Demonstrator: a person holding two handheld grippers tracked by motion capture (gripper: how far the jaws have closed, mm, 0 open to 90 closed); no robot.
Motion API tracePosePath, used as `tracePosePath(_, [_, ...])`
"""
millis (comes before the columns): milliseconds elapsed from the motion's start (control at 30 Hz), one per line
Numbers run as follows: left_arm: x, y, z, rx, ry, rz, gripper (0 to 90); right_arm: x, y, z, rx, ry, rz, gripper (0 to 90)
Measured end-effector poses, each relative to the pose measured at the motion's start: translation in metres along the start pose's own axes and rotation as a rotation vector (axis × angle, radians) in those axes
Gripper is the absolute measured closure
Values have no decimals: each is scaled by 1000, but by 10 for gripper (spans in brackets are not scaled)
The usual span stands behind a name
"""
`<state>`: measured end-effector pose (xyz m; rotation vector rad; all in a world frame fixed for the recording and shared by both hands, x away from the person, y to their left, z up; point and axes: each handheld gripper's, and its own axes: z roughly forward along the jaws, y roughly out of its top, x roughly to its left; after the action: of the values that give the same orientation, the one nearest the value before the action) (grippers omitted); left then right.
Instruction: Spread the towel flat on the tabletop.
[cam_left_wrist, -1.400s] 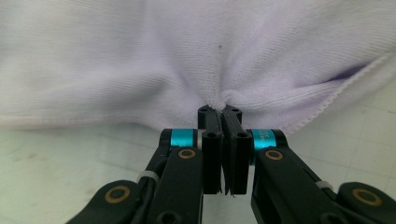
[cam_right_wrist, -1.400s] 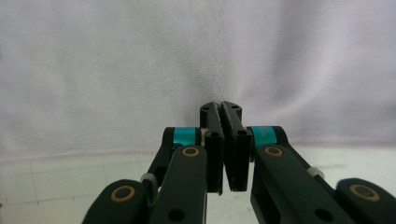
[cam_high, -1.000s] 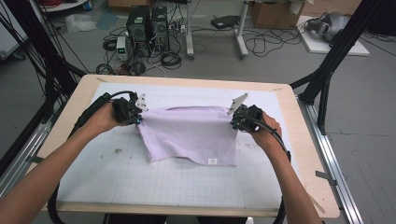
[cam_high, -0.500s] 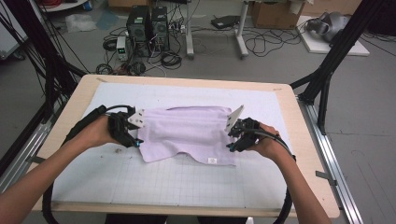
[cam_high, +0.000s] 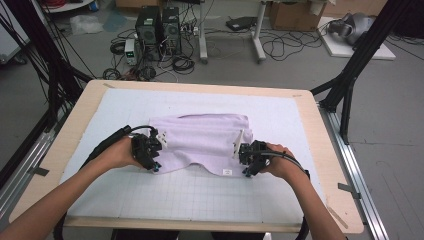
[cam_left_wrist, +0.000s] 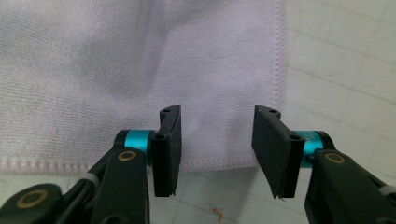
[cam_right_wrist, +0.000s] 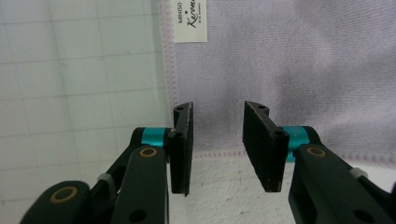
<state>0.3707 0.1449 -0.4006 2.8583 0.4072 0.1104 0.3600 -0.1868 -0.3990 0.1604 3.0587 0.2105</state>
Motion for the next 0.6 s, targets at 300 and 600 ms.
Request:
tracePosePath(300, [4, 8, 7, 67, -45, -34, 756, -18, 1, 9, 30, 103, 20, 866])
tracePosePath(600, [5, -4, -11, 26, -67, 27, 869, -12, -5, -7, -50, 142, 21, 881])
